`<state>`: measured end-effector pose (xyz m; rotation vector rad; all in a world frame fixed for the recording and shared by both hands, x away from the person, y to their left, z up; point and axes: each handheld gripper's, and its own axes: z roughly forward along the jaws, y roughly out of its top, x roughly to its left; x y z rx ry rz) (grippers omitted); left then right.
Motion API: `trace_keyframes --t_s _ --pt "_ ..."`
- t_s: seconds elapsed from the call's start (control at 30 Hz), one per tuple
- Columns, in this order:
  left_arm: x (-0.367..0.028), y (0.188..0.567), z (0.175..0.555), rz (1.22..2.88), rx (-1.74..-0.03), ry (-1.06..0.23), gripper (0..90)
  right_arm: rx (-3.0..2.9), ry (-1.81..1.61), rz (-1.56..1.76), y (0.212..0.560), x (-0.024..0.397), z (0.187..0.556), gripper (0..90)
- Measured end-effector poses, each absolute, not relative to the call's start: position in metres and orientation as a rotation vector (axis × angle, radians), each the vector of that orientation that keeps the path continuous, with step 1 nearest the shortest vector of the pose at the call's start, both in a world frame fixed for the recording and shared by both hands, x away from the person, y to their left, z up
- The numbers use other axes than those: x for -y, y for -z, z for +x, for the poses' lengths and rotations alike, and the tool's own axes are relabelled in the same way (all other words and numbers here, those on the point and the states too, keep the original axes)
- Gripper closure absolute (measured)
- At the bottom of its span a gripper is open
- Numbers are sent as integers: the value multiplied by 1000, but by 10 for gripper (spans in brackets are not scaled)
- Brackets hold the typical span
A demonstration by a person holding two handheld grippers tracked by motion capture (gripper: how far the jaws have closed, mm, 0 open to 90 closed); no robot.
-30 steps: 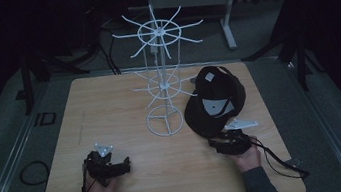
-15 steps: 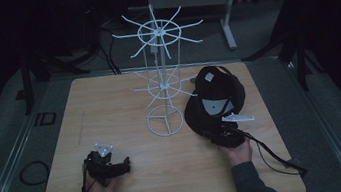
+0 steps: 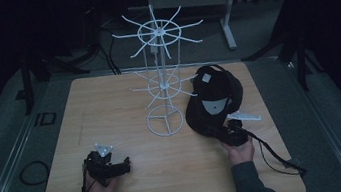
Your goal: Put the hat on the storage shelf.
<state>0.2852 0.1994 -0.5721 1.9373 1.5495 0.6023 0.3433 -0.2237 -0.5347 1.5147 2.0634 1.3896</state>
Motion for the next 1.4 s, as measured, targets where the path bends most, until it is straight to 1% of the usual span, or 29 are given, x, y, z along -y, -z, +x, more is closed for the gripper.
trace_keyframes --t_s 0.13,0.2,1.4 --pt "-199 572 285 1938 -1549 -602 2 -1997 -1397 1521 531 226 341 839" --pt "-199 572 285 1938 -1549 -603 2 -1964 -1416 1518 528 227 340 854" --pt "-199 572 285 1937 -1549 -604 2 -1811 -1392 1405 496 234 330 856"
